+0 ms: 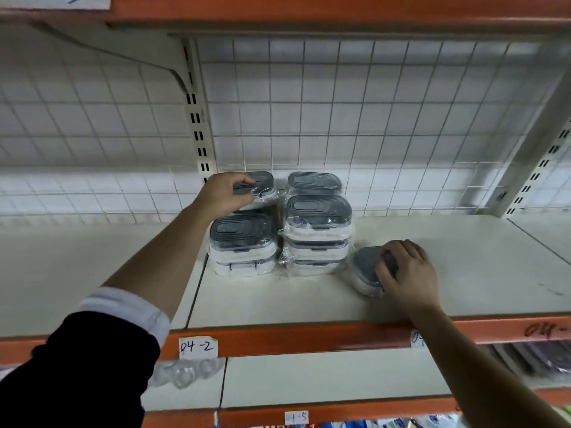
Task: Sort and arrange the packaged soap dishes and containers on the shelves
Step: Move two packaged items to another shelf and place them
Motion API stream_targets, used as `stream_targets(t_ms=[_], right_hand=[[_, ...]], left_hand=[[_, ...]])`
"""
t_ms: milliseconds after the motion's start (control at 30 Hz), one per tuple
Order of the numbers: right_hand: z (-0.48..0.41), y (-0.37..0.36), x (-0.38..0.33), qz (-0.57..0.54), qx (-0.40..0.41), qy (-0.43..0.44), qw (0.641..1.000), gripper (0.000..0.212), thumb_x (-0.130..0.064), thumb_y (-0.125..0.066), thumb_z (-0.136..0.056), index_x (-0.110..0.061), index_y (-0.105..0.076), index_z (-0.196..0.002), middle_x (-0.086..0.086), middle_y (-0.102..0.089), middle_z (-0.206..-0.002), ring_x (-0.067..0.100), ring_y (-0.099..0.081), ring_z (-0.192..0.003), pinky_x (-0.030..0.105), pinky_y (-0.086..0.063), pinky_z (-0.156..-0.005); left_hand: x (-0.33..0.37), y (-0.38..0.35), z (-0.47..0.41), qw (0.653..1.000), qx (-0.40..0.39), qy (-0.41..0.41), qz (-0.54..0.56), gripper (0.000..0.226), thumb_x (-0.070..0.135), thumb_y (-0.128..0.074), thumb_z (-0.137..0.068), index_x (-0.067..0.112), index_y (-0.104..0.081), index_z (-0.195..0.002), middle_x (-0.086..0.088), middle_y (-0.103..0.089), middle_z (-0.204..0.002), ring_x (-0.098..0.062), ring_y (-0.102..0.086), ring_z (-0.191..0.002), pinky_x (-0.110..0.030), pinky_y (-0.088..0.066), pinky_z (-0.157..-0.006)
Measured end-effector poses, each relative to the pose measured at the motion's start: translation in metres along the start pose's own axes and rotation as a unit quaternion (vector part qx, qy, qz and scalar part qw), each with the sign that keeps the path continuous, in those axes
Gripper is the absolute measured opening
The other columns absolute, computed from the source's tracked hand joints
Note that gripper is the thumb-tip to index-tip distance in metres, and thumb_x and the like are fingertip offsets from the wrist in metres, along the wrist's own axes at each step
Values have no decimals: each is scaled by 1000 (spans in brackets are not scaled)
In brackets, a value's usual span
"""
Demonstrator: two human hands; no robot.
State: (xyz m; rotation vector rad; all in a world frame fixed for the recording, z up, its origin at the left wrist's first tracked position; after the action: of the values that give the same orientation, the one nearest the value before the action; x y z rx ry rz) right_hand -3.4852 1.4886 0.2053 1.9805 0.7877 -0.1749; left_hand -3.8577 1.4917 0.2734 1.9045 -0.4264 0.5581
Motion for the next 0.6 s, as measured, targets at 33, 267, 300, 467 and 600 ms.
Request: stream_targets(t_ms=[33,267,300,467,600], right_hand=[[0,0,0,1,0,-1,1000,44,-40,-37,-79,-7,-64,-89,9,-68,-94,38,-58,-101,43,-51,-83],[1,-3,2,39,-17,6,999,46,-51,-37,-81,-12,-61,-89,5,-67,-92,35,-57,-101,43,-50,-78],[1,-4,3,45,-21,5,999,48,-54,-37,-80,-13,-61,-90,4,-67,-93,34,-57,-102,42,-49,-78],[2,-5,6,45,-44,9,998,55,-64,-35,-75,-17,-58,-93,-1,-67,-98,30,-53,-106,40,-46,-81],[1,-5,18,41,-104,35,993,56,-75,-45,-71,-25,-54,-95,-9,-64,-105,25,-46,-110,39,-43,-85]], left_hand=[[2,0,1,1000,10,-10,-4,35,20,-75,-82,20,-68,-116,0,-64,-126,-16,-55,-120,-22,-36,-98],[16,-10,-1,990,51,-23,-133,31,26,-67,-90,13,-61,-117,-11,-65,-117,-30,-56,-110,-37,-44,-91],[18,-11,-1,984,59,-17,-165,31,28,-65,-91,14,-60,-118,-12,-64,-118,-31,-54,-113,-39,-41,-93],[23,-7,20,977,111,4,-182,34,29,-57,-95,20,-61,-128,-6,-60,-131,-29,-49,-124,-41,-35,-99],[38,2,61,973,193,-20,-126,31,18,-59,-93,12,-66,-122,-9,-62,-127,-32,-53,-121,-44,-41,-99]])
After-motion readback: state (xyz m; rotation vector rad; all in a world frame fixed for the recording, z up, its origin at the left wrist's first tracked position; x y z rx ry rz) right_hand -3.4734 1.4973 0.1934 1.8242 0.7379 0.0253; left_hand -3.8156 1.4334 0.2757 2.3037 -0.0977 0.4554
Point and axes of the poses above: each hand's wrist, its own z-axis away from the middle knuckle, its own y-axis out of the back of the hand, x = y × z, the point moved 8 cm from there along -z, towards the middle knuckle
